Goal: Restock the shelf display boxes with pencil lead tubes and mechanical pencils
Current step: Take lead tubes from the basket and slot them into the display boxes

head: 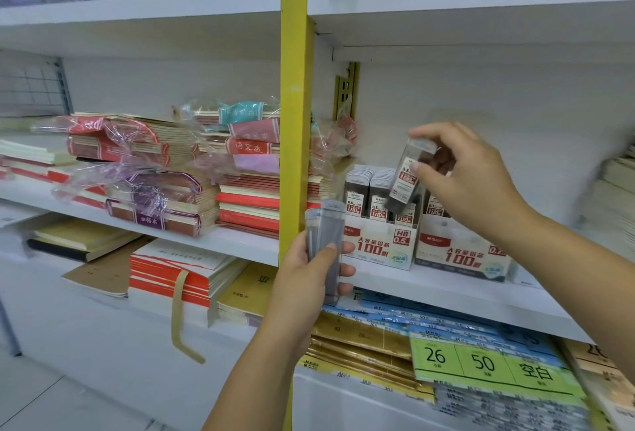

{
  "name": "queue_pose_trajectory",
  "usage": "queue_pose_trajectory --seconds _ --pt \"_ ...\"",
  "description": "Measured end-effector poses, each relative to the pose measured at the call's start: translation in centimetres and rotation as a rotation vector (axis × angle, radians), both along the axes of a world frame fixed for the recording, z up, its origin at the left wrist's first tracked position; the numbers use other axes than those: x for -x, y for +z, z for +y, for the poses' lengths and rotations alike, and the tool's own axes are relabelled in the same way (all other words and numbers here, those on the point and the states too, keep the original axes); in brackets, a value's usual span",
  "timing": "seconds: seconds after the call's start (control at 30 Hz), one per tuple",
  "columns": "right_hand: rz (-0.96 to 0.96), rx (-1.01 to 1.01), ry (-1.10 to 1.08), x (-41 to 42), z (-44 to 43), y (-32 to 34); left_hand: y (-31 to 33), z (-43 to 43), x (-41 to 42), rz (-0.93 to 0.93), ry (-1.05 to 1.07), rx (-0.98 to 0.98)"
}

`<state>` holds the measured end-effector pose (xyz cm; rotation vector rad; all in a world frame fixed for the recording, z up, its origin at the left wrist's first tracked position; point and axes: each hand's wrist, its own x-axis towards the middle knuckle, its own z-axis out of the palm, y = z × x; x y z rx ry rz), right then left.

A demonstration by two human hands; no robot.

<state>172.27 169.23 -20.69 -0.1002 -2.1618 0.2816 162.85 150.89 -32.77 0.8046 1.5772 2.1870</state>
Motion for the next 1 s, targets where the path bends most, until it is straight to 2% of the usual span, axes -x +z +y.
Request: queue_pose_trajectory --seconds 0.1,0.37,0.57,0.67,0.73,0.83,0.9,1.0 --pt "0.009 0.059 0.092 1.1 -1.5 0.4 0.2 -0.5 0.6 -0.035 0.072 -0.047" --pt "-0.279 -0.028 0.005 5.5 -2.9 -0.4 0.2 -2.2 1.3 0.002 0.078 -0.032" --pt "-0.225 -0.288 -0.243 6.2 -2.2 -0.9 0.4 -2.7 1.2 0.034 -0.001 -0.004" --pt "-0.130 -0.313 -0.193 4.6 -2.8 -1.4 0.3 -2.6 0.8 0.068 -0.054 0.015" --pt "-0.076 -0.101 -0.018 2.8 -3.8 -2.5 0.3 -2.3 0.4 0.084 -0.099 0.022" --pt "-0.216 0.413 0.282 0.3 -4.9 -4.9 0.3 -1.9 -0.6 0.117 -0.169 0.061" --pt "-0.266 0.594 0.358 -0.7 -4.8 -6.3 0.0 -1.3 -1.5 0.128 -0.216 0.098" --pt "-0.193 0.802 0.463 -2.4 -3.7 -7.3 -0.5 -0.7 -2.6 0.087 -0.264 0.138"
